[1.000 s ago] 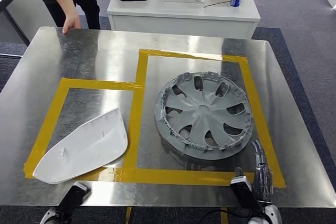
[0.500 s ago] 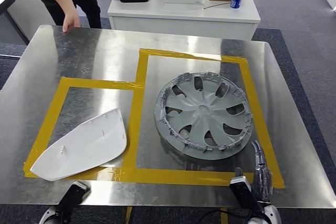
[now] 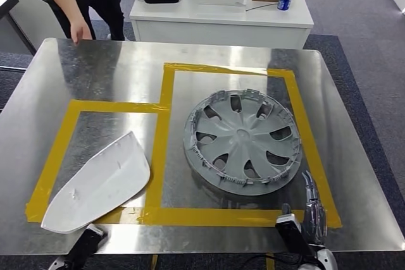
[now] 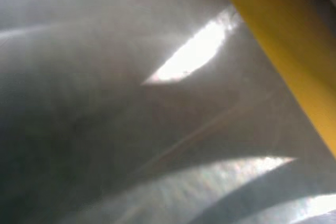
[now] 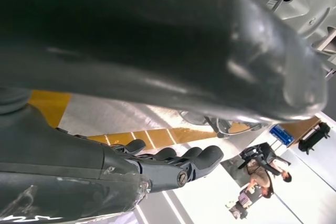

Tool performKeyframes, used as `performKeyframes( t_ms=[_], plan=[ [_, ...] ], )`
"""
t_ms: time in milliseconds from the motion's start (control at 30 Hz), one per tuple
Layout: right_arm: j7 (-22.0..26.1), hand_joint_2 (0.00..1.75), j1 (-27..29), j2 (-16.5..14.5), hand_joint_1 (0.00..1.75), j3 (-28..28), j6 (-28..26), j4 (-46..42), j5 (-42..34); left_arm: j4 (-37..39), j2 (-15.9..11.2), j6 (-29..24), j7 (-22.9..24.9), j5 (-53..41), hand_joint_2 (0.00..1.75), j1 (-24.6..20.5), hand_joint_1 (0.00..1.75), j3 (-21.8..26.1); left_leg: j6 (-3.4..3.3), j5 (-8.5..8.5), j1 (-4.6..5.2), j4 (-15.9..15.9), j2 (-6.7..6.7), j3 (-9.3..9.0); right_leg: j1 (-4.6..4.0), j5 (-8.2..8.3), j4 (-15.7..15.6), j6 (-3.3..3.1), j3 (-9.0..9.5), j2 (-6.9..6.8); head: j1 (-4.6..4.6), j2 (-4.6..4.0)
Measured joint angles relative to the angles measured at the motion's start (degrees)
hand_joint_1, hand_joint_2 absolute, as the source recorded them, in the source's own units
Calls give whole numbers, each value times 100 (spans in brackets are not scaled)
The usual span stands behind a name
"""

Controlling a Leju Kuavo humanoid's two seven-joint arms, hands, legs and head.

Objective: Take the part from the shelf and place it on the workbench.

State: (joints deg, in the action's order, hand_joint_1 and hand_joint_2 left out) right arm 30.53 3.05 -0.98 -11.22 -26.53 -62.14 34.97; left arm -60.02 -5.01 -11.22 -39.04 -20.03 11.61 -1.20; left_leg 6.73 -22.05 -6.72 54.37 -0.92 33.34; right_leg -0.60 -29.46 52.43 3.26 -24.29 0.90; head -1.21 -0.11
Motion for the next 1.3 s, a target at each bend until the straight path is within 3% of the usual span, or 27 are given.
performKeyframes(
  t_ms=[400, 1300],
  plan=[
    [221, 0, 117, 131, 0, 247, 193, -11, -92, -127, 243, -22, 273, -420, 0, 92, 0, -16, -7, 5, 1, 1, 78, 2, 4, -3, -55, -1, 66, -91, -2, 0],
    [230, 0, 106, -8, 0, 448, 297, -31, 149, -288, 463, 288, 85, -603, 0, 221, 0, 452, -13, 8, -12, 1, 76, -4, -8, 5, -65, 6, 69, -76, 1, 0]
  ],
)
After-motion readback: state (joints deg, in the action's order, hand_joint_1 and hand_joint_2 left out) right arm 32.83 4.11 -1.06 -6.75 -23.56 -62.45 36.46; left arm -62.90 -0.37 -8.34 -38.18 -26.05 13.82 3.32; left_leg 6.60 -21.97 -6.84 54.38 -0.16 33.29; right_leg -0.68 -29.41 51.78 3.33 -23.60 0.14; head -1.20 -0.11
